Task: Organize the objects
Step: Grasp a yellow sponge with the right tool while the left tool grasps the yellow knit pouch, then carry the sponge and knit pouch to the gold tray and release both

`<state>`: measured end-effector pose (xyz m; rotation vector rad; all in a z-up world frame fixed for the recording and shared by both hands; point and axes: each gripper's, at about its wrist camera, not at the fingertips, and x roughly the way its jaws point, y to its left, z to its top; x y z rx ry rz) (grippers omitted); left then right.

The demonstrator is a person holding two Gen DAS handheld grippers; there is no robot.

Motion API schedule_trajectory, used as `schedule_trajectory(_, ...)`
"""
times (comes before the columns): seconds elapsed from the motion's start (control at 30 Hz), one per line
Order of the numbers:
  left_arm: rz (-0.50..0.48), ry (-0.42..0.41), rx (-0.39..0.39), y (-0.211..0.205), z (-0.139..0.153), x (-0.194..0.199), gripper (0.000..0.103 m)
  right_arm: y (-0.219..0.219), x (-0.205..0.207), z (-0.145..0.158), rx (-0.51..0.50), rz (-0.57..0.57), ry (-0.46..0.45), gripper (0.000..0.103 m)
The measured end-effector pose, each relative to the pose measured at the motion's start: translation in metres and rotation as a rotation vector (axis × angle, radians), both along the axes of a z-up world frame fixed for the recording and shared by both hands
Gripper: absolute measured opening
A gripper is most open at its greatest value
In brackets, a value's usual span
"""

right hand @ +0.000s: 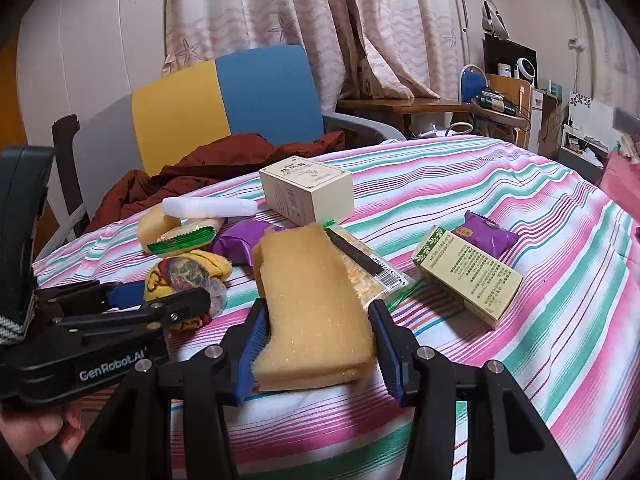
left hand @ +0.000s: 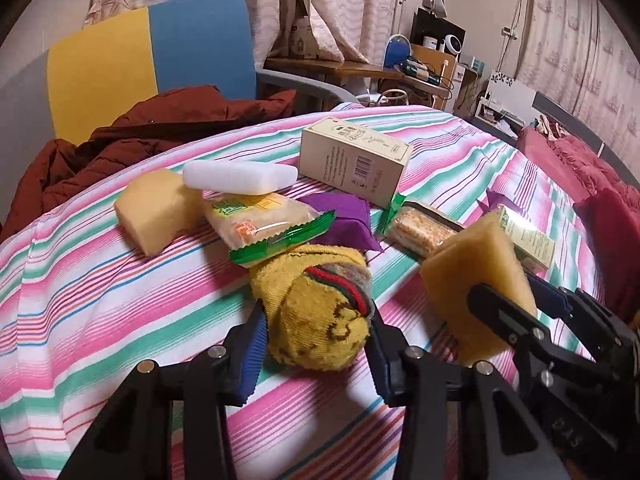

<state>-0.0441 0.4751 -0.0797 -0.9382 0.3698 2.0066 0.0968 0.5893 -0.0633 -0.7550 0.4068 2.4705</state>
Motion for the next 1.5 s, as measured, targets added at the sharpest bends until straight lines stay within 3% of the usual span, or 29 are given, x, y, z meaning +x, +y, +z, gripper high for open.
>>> schedule_trajectory(0.73, 0.103, 0.034, 0.074, -0.102, 0.003, 0.027, 0.044, -0.029, -0.009, 0.008, 0.169, 0.005, -0.064, 0.051)
schedule_trajectory(1.07, 0.112, 0.091, 0.093, -0.125, 0.007, 0.049, 0.044, -0.073, -0.012, 0.012, 0.304, 0.096, -0.110, 0.051)
schedule_trajectory(1.17, 0.119, 0.090, 0.115, -0.134, 0.009, 0.054, 0.044, -0.085, -0.007, 0.013, 0.285, 0.129, -0.101, 0.051)
schedule_trajectory(1.43, 0.188, -0.003, 0.176, -0.171, 0.005, 0.053, 0.044, -0.108, 0.012, 0.019, 0.040, 0.181, -0.010, 0.051)
schedule_trajectory(1.5, 0.196, -0.014, 0.185, -0.180, 0.004, 0.057, 0.044, -0.118, 0.010, 0.022, 0.021, 0.207, -0.001, 0.051)
